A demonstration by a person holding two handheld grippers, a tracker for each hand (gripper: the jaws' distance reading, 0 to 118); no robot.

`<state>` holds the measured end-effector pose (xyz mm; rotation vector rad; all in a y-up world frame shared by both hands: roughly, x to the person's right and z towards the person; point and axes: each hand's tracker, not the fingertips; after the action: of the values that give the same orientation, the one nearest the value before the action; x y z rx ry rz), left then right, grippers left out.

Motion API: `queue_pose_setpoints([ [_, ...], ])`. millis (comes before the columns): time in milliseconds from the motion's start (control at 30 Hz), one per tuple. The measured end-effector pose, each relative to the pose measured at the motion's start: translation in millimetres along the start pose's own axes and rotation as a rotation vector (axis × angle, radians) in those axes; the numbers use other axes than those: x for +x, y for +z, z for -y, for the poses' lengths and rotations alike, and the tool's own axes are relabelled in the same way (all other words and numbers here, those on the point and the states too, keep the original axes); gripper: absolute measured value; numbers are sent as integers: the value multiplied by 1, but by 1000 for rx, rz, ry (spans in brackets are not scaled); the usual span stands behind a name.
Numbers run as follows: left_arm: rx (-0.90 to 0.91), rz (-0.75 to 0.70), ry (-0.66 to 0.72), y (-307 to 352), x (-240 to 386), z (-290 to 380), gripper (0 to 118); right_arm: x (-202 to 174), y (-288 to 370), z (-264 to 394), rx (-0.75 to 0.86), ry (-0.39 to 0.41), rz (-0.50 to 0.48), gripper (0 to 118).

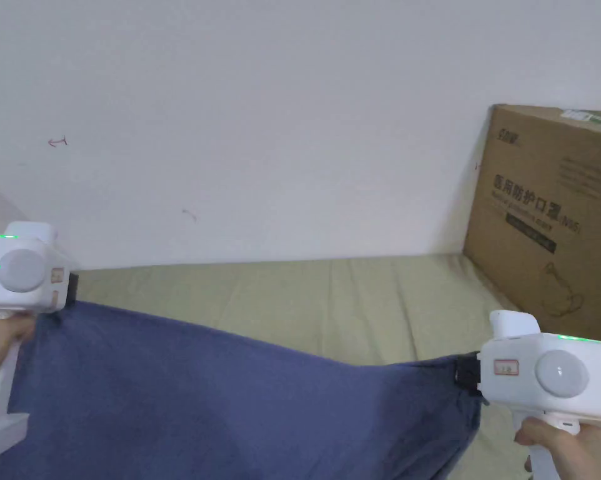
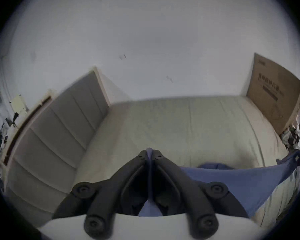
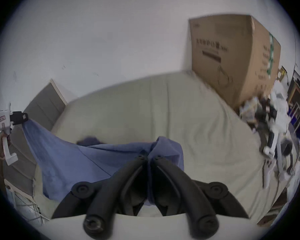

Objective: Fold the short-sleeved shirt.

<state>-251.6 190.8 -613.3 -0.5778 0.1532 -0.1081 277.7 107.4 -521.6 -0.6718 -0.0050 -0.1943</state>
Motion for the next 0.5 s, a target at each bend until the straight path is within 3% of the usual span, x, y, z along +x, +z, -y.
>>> queue_pose_setpoints([
  [133, 89, -40, 21, 46, -27, -48, 1, -27, 13, -76, 101, 72, -15, 4],
  [200, 146, -44, 63, 68, -40, -73, 1, -39, 22, -124, 150, 40, -51, 4],
  [400, 256, -140, 31, 91, -52, -140, 1, -79, 40, -243, 288, 122, -40, 4],
  [500, 278, -159, 47, 81, -49, -172, 1, -91, 45, -296, 351, 82, -27, 4],
])
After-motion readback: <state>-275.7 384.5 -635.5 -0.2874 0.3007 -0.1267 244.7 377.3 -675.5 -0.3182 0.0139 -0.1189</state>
